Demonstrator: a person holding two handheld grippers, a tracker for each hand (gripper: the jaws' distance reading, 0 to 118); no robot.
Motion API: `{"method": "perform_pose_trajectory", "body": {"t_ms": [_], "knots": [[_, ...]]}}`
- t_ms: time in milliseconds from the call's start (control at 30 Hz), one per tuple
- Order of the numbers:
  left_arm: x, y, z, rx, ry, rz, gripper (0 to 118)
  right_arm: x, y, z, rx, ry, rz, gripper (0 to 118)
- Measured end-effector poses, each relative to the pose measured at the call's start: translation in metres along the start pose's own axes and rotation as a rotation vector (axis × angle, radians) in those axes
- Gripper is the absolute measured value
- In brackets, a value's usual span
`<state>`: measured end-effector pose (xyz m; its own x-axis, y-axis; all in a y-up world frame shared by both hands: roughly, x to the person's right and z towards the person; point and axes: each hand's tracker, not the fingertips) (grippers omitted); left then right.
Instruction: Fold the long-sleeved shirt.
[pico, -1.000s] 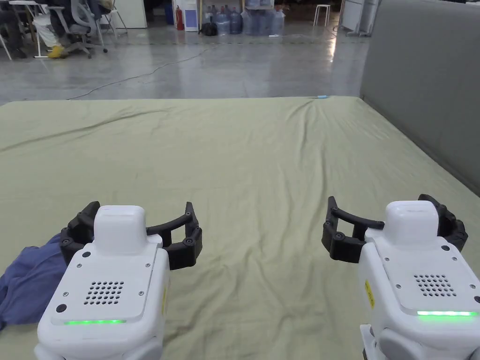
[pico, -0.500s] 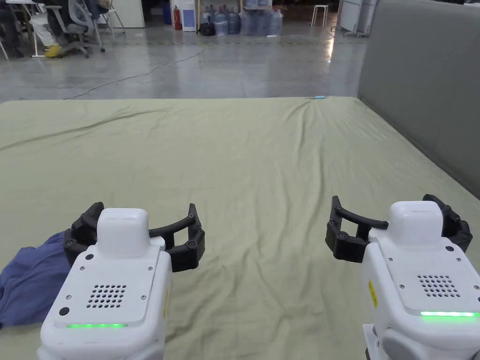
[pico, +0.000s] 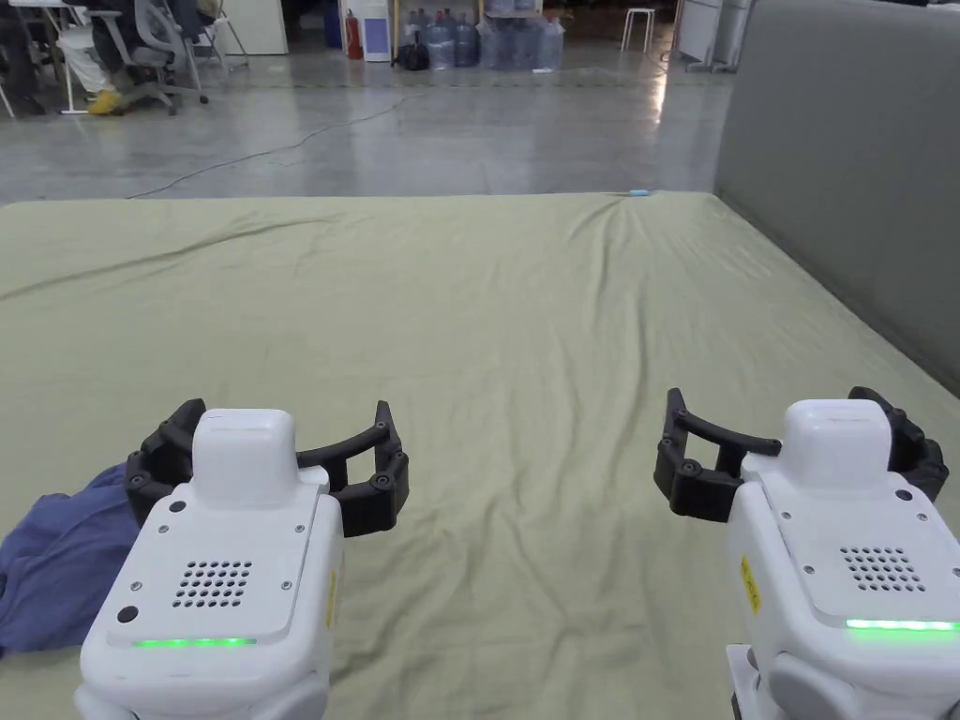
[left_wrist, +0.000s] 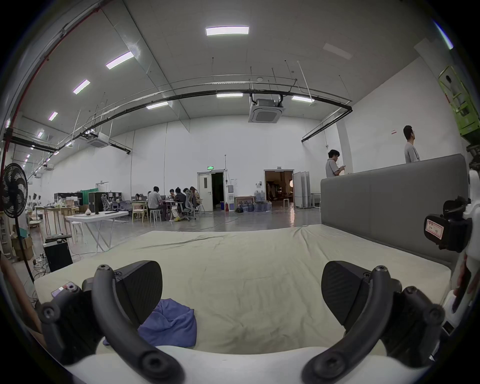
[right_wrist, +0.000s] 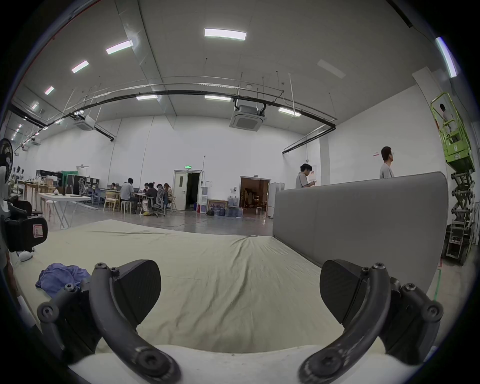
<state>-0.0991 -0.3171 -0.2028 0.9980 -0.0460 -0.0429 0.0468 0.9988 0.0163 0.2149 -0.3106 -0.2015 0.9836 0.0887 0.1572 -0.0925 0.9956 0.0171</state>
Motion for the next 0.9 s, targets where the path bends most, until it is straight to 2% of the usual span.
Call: {"method": "perform_pose_trajectory", "body": {"t_ms": [900], "knots": [[0.005, 0.004, -0.009, 0.004, -0.020, -0.021, 118, 0.000, 0.002, -0.009, 0.003, 0.011, 0.003, 118]]}}
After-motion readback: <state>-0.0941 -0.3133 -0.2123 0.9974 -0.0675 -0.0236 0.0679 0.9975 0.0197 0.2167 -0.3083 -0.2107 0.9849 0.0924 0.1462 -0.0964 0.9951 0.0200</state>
